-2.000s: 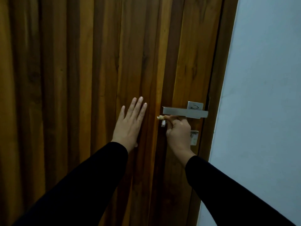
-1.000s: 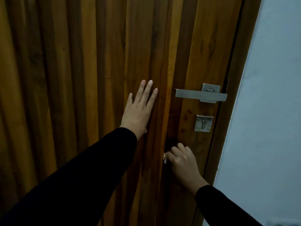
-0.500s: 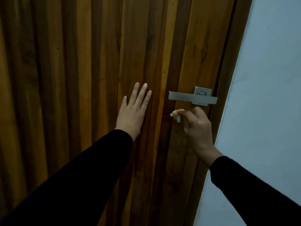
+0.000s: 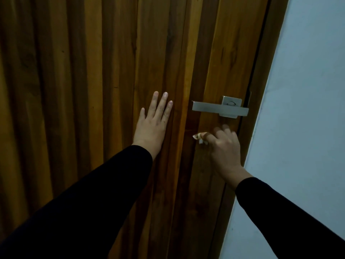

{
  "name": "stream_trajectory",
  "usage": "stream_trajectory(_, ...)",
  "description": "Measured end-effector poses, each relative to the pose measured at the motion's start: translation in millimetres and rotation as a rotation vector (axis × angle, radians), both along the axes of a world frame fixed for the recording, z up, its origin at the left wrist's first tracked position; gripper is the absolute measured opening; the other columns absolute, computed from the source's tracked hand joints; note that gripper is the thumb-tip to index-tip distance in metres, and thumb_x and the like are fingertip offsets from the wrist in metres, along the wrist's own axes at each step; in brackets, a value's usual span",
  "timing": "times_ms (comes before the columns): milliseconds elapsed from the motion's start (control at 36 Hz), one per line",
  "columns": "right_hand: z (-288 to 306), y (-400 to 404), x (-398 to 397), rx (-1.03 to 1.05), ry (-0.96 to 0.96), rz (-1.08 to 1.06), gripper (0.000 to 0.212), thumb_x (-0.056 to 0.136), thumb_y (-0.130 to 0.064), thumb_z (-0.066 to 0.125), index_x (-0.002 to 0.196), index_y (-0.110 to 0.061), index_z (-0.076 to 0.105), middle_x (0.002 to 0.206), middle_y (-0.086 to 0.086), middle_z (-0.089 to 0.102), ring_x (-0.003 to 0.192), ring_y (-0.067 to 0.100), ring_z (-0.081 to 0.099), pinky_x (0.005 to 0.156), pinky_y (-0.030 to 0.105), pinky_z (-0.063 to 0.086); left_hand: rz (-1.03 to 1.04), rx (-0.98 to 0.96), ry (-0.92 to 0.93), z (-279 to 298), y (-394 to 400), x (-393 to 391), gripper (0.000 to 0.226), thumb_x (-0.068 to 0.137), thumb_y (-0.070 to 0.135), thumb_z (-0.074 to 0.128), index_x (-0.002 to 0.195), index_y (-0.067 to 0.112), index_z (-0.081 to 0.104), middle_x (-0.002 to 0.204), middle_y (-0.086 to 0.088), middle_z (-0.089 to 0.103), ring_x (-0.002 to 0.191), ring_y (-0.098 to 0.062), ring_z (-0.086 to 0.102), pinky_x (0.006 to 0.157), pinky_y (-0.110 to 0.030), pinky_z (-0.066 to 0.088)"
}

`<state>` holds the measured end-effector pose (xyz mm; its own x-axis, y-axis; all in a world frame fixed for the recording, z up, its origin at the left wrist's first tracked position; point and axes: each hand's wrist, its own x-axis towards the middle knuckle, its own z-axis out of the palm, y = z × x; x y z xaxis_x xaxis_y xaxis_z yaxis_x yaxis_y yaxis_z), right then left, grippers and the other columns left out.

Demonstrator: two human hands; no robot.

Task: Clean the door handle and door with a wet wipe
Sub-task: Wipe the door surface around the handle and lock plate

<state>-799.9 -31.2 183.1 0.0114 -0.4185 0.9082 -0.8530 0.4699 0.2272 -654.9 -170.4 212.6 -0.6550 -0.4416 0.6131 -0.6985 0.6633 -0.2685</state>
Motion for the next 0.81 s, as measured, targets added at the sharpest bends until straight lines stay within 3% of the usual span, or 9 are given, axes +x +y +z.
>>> stream_trajectory(83,-12,4,0,0.046,0.027,0.019,0.03,0.081,-0.023,0.045,0.074,-0.009,0.071,0.068,0.012,0.063,0.071,0.03,0.061,0.059,0.029,0.041,0.013,-0.006,0.002,-1,0,-1,0.117,0.083,0.02,0.07,0.137,0.013,-0.034,0.147,-0.012,-0.04,0.128,-0.033,-0.039,0.116,-0.048,0.011)
stream_trajectory(167,-28,9,-3,0.126,0.03,0.003,0.008,0.073,-0.017,0.07,0.073,-0.01,0.07,0.065,0.008,0.057,0.061,0.024,0.052,0.057,0.026,0.028,0.008,0.005,0.002,-1,-1,0,0.117,0.083,0.02,0.07,0.138,0.014,-0.033,0.146,-0.01,-0.042,0.128,-0.032,-0.039,0.116,-0.047,0.011)
stream_trajectory(250,-42,13,-5,0.231,0.004,0.018,0.016,0.061,-0.009,0.083,0.071,-0.011,0.07,0.062,0.005,0.054,0.06,0.022,0.048,0.055,0.025,0.026,0.011,-0.004,-0.003,-1,-1,1,0.116,0.083,0.019,0.069,0.138,0.014,-0.034,0.143,-0.01,-0.045,0.129,-0.032,-0.039,0.116,-0.047,0.01)
stream_trajectory(389,-37,18,-4,0.236,-0.055,0.166,0.017,0.066,-0.005,0.077,0.081,-0.011,0.072,0.069,0.006,0.056,0.063,0.02,0.05,0.049,0.022,0.031,0.01,-0.006,0.009,-2,0,1,0.116,0.084,0.018,0.069,0.137,0.014,-0.034,0.144,-0.01,-0.044,0.129,-0.032,-0.039,0.117,-0.046,0.011)
stream_trajectory(444,-20,19,2,0.164,-0.064,0.235,0.011,0.077,-0.012,0.064,0.085,-0.007,0.07,0.075,0.01,0.058,0.066,0.022,0.053,0.048,0.022,0.037,0.009,-0.001,0.011,-1,0,1,0.116,0.084,0.017,0.069,0.136,0.014,-0.035,0.146,-0.01,-0.042,0.13,-0.031,-0.038,0.117,-0.046,0.011)
stream_trajectory(500,-2,17,9,0.088,-0.059,0.264,0.025,0.084,-0.018,0.048,0.085,-0.002,0.068,0.081,0.014,0.06,0.069,0.022,0.054,0.052,0.022,0.042,0.007,0.002,0.01,-1,0,1,0.116,0.084,0.017,0.069,0.136,0.014,-0.035,0.147,-0.01,-0.041,0.13,-0.031,-0.038,0.116,-0.046,0.011)
stream_trajectory(556,13,12,10,0.035,-0.071,0.256,0.028,0.086,-0.018,0.045,0.085,-0.002,0.068,0.083,0.015,0.059,0.07,0.022,0.054,0.053,0.023,0.043,0.004,0.004,0.01,-1,0,1,0.116,0.083,0.016,0.069,0.137,0.014,-0.034,0.148,-0.01,-0.04,0.13,-0.031,-0.038,0.116,-0.047,0.011)
stream_trajectory(694,20,0,-1,0.07,-0.143,0.177,0.009,0.083,-0.003,0.063,0.09,-0.003,0.069,0.086,0.015,0.064,0.083,0.032,0.06,0.062,0.037,0.052,0.01,0.005,0.001,0,0,1,0.115,0.084,0.018,0.069,0.138,0.014,-0.033,0.148,-0.01,-0.039,0.128,-0.031,-0.039,0.116,-0.047,0.011)
stream_trajectory(806,7,-3,4,0.074,-0.125,0.162,0.014,0.073,0.006,0.071,0.086,-0.001,0.07,0.074,0.015,0.062,0.07,0.034,0.06,0.056,0.034,0.051,0.002,-0.003,0.016,-2,-1,1,0.117,0.082,0.02,0.07,0.141,0.014,-0.031,0.149,-0.01,-0.039,0.133,-0.032,-0.035,0.116,-0.047,0.012)
